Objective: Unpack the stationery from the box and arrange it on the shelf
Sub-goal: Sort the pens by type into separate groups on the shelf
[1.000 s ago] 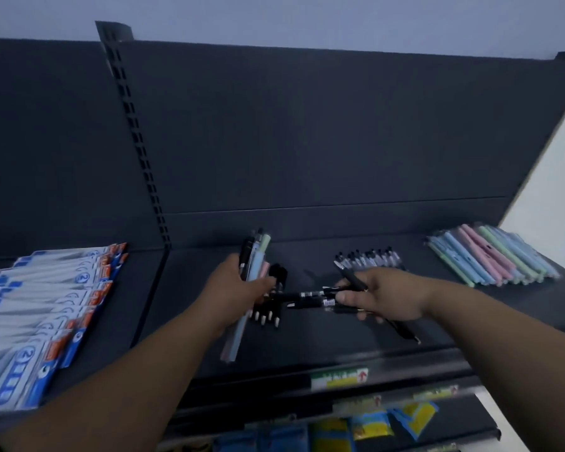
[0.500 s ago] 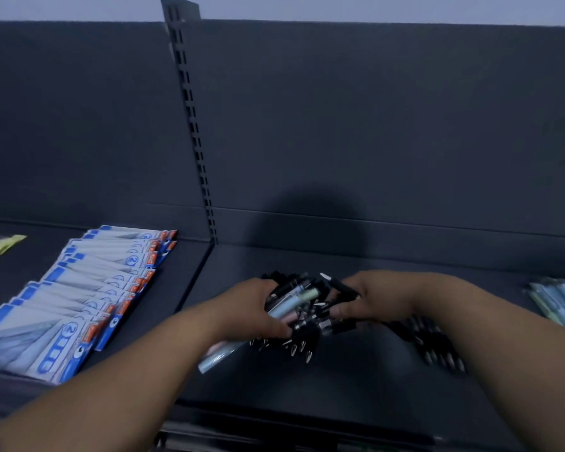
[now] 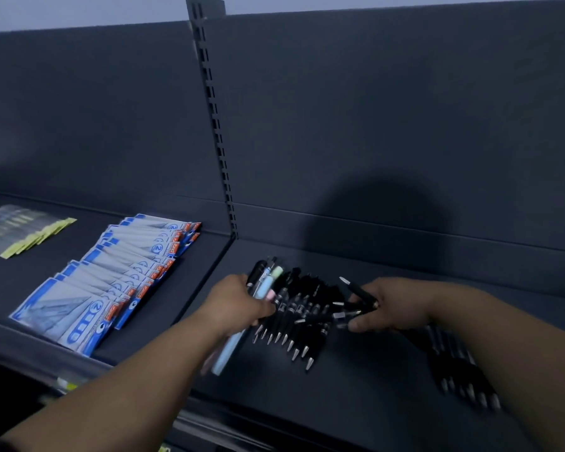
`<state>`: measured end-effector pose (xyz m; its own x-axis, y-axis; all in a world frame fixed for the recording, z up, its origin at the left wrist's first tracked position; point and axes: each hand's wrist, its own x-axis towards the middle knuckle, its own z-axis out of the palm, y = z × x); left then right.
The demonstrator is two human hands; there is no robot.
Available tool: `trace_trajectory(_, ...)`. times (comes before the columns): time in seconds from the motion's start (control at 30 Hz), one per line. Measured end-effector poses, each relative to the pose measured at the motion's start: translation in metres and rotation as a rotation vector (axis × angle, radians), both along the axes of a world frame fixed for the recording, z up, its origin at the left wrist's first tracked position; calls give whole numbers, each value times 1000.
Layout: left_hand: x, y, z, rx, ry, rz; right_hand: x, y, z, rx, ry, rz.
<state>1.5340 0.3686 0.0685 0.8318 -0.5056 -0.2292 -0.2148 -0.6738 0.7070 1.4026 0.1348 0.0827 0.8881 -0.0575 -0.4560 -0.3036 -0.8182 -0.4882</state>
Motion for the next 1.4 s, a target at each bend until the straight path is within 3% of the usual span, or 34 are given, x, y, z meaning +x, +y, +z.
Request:
trace_trajectory(0.2, -7, -15, -10, 101, -43, -15, -2, 3, -5, -47, -126, 0)
trace_trajectory(0.3, -9, -13, -2, 36, -91, 1, -2, 5, -8, -52, -180, -1)
trace_trajectory(0.37, -12, -13, 4, -47, -28, -72, -1, 8, -8, -68, -206, 0)
trace_trajectory(0.53, -24, -15, 12, -13, 30, -297, 2, 14, -5, -31, -264, -58)
trace_trajectory(0.67, -23, -9, 14, -96, 54, -235, 4, 14, -9, -46, -256, -100)
trace_trajectory(0.9, -9, 1, 9, -31, -64, -10, -5, 1, -12, -310, -160, -360)
trace_trajectory(0.97, -14, -4, 5, -3, -132, 0, -5, 9, -8, -155, -167, -433)
trace_trajectory(1.07, -24, -14, 0, 57, -165, -66, -7, 25, -5, 382, -175, -666)
trace_trajectory(1.13, -28, -18, -3, 100, -151, -101, -10, 30, -6, 609, -181, -760)
trace_trajectory(1.23, -27, -21, -2, 149, -144, -117, -14, 33, -6, 798, -185, -791)
trace_trajectory(1.4, -26, -20, 2, 115, -167, -99, -21, 33, -8, 939, -195, -802)
